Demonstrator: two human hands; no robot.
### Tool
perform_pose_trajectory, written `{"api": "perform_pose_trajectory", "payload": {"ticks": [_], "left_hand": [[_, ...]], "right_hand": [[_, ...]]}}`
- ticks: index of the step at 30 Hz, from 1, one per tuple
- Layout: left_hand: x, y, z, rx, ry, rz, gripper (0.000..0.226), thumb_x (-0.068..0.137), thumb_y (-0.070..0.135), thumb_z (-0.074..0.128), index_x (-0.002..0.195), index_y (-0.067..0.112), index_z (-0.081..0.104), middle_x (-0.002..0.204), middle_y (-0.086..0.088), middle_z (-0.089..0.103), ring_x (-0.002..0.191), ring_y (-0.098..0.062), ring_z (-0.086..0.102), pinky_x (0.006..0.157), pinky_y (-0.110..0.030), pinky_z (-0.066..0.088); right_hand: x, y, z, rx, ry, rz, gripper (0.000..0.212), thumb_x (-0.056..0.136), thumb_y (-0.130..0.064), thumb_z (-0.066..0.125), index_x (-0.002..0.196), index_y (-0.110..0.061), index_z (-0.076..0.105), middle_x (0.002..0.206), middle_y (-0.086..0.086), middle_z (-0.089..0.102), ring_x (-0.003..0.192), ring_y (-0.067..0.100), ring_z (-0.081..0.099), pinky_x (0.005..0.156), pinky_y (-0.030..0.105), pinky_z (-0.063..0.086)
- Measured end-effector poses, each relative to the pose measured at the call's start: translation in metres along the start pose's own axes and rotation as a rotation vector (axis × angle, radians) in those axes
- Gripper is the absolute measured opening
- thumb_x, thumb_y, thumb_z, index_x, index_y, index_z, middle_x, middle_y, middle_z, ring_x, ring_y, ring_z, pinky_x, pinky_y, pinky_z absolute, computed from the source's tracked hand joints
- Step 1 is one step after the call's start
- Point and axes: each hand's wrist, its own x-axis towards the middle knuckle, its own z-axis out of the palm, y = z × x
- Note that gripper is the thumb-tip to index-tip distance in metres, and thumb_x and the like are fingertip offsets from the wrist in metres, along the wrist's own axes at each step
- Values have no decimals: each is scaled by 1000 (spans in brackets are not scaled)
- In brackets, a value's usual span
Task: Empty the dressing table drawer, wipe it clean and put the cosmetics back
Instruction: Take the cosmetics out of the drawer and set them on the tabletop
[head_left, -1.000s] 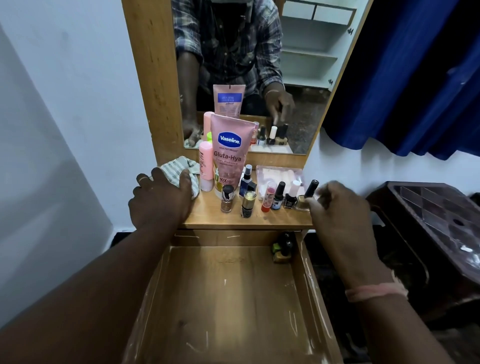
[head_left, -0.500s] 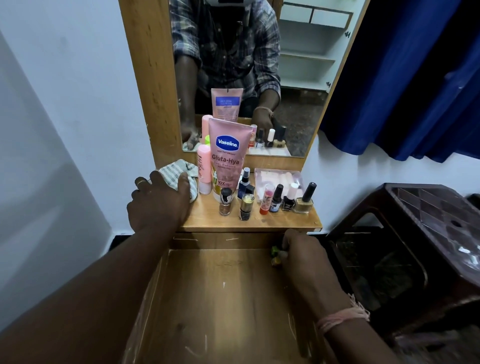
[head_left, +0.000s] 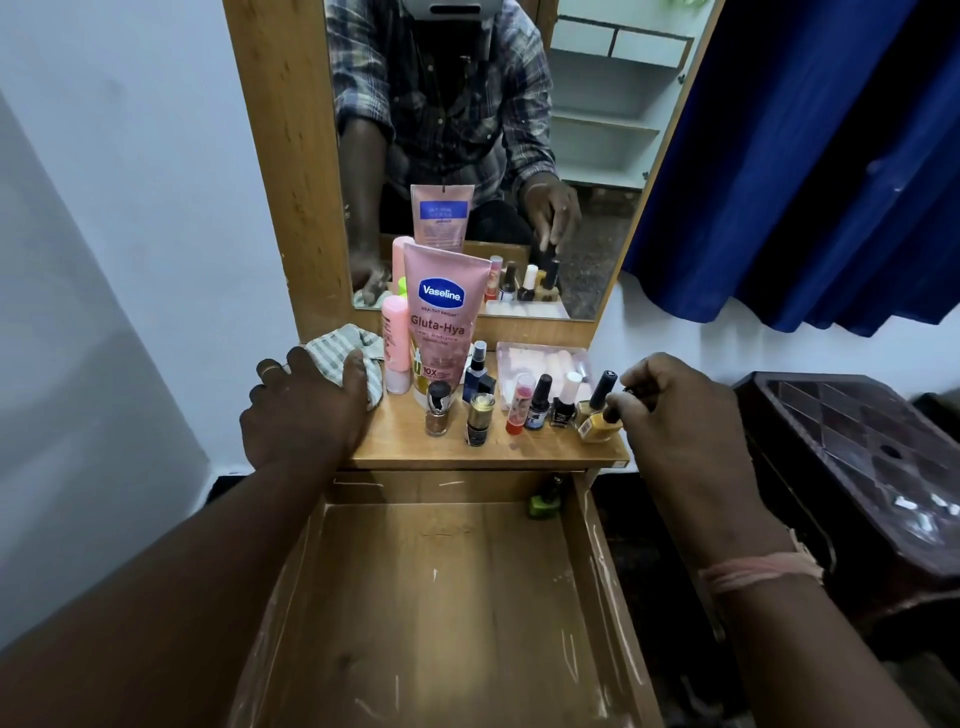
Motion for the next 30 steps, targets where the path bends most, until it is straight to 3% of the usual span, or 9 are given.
{"api": "perform_pose_trajectory", "payload": {"ticks": [10,15,17,20,22,24,30], "left_hand": [[0,4,-2,5,-14,-17,82,92,79,21,135,14,46,130,-21,53,110,-41,62,85,-48,51],[-1,2,-1,1,-7,-15,83,92,80,21,133,14,46,127,-21,54,107,-41,63,84,-47,51],[0,1,-1,3,-14,-16,83,91,81,20,134,14,46,127,-20,54,107,-41,63,85,-48,52],[0,1,-1,0,-11,-18,84,91,82,19,134,15,46,128,-20,55,108,-41,63,85,-48,52],[0,1,-2,-3,-11,-17,84,92,81,20,135,14,46,129,-21,54,110,-41,62,86,-48,51],[0,1,-2,-3,-11,-16,84,92,80,19,135,13,46,129,-21,54,109,-41,62,86,-48,51],[0,1,0,-5,-9,-19,85,90,82,19,134,14,47,129,-20,55,108,-41,63,86,-49,53]], "right_hand": [[9,5,17,-52,-24,-28,14,85,-24,77,89,-21,65,87,1,73,83,20,68,77,41,57],[-2,4,10,-70,89,-65,23,85,-29,79,100,-17,66,96,1,68,84,19,64,76,38,54],[-18,1,11,-54,126,-104,17,88,-29,77,95,-18,66,92,-3,64,81,15,60,73,35,51],[-47,1,36,-54,-70,-122,12,93,-30,71,87,-20,67,85,-5,63,79,13,60,72,33,51],[-64,5,57,-126,-279,-94,14,94,-33,67,92,-20,70,92,-2,67,88,17,63,75,33,50],[-74,9,73,-169,-386,-54,15,95,-34,64,100,-20,66,104,0,66,97,19,62,76,31,47],[-74,11,93,-259,-335,-73,17,96,-11,58,112,-16,58,117,6,53,101,23,59,75,30,47]]}}
